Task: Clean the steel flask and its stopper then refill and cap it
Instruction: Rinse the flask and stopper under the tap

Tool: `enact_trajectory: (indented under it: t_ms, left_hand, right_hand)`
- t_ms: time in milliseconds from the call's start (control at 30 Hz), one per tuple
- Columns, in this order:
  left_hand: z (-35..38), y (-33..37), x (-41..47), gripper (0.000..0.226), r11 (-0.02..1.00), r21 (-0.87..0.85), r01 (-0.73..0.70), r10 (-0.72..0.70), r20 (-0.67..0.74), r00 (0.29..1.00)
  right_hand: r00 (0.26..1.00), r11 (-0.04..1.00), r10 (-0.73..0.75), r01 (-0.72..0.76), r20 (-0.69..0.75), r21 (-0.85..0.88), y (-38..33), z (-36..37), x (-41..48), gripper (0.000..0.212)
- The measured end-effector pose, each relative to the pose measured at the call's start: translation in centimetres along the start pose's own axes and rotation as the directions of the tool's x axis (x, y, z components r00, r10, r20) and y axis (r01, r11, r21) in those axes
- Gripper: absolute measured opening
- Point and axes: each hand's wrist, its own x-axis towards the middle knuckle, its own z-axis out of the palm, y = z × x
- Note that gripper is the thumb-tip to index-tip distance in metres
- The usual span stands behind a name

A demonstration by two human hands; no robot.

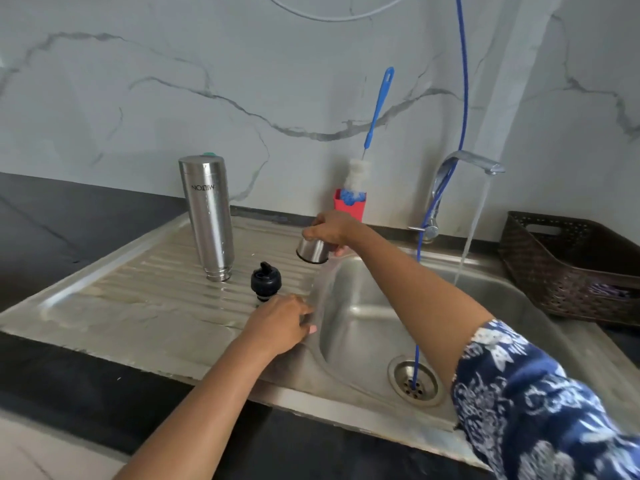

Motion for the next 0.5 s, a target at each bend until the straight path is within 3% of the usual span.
enact_trajectory:
  t_ms: [167,400,500]
  left_hand:
    - [-0.4,-0.8,-0.1,0.049,0.999,0.016,-0.036,0.035,0.06,0.998]
    - [-0.7,-1.4,-0.1,0.052,0.997,0.0,-0.071,0.07,0.106,0.992]
    - [-0.8,-1.5,-0.1,0.053,0.997,-0.012,-0.075,0.076,0.104,0.992]
  right_hand:
    - [0.995,0.992,-0.007,0.02,0.101,-0.126,-1.9,3.0,2.5,0.047]
    - [0.997,0.988,-0.02,0.03,0.069,-0.151,-0.5,4.7,3.7,0.058]
    - [0.993,0.97,-0.115,0.117,0.023,-0.215,-0.1,4.8,3.5,0.063]
